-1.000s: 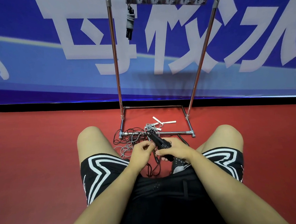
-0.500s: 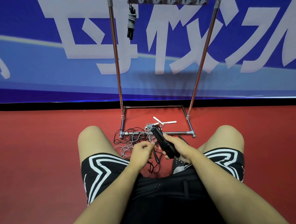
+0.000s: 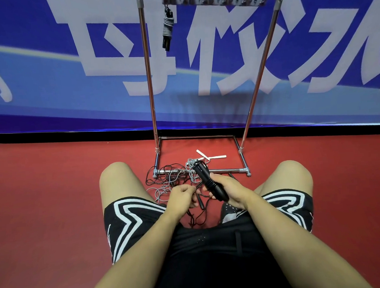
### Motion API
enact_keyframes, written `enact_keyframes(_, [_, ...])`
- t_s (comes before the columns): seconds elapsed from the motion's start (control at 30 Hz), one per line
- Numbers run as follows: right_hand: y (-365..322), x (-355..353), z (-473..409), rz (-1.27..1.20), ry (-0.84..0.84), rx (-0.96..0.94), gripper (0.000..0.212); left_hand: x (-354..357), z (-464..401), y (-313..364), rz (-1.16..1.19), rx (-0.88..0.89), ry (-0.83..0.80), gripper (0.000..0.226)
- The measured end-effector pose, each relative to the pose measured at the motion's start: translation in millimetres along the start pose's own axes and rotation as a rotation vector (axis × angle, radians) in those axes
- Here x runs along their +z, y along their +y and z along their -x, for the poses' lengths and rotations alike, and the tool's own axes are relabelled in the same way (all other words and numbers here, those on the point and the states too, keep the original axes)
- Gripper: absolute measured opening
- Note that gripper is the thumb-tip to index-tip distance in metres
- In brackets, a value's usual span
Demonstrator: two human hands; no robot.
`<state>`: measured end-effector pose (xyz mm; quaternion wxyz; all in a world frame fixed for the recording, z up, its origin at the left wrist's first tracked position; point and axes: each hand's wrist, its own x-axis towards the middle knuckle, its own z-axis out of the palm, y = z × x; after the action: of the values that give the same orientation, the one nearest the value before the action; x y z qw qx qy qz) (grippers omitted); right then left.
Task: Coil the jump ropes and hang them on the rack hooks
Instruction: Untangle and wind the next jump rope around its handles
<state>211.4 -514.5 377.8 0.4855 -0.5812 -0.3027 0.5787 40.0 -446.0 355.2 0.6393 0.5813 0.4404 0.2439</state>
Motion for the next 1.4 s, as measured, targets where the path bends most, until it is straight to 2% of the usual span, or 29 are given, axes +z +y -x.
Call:
enact_keyframes(0.27, [-0.9,0.4,5.0,0.19,-0.024,-0.024,0.021,-0.9,-1.9,-6.8,-0.119,0.099,0.015,0.03])
enact_keyframes(0.47, [2.2,-5.4,0.7,0.446,0.06,-0.118,0.024,-1.1,-3.0,-5.2,-0.165,0.098,-0.035,0.04])
enact_keyframes(0.63, [2.3,-5.3,0.4,0.501,0.096,-0.118,0.054,0.4,5.0,0.9,-0.138,0.135,-0.094,0.043])
enact_keyframes(0.77, [-0.7,-3.3,3.4,0.604,0.092,-0.094,0.056,0.6,9.0,2.1,-0.15,0.175,-0.136,0.048])
enact_keyframes(0.87, [-1.4,-3.0,5.0,0.57,0.051,-0.056,0.056,0.3,10.1,2.9,-0.118,0.163,-0.158,0.051])
enact_keyframes(0.93, [-3.7,-2.4,8.6,0.543,-0.037,-0.036,0.055,-0.9,10.1,3.1,-0.127,0.174,-0.167,0.055])
enact_keyframes(1.03, [-3.0,0.8,12.0,0.491,-0.242,-0.051,0.034,-1.3,7.8,0.4,-0.154,0.196,-0.19,0.064])
enact_keyframes(1.13, [1.8,1.8,8.2,0.443,-0.2,-0.063,0.036,0.4,1.4,-2.0,-0.132,0.127,-0.184,0.065])
enact_keyframes(1.27, [-0.5,1.3,7.9,0.438,-0.042,-0.113,0.032,3.3,3.2,1.9,-0.034,0.082,-0.133,0.033])
enact_keyframes(1.4, [-1.3,-1.4,7.7,0.388,-0.018,-0.171,0.031,3.0,3.2,-1.8,-0.103,0.016,-0.193,0.041])
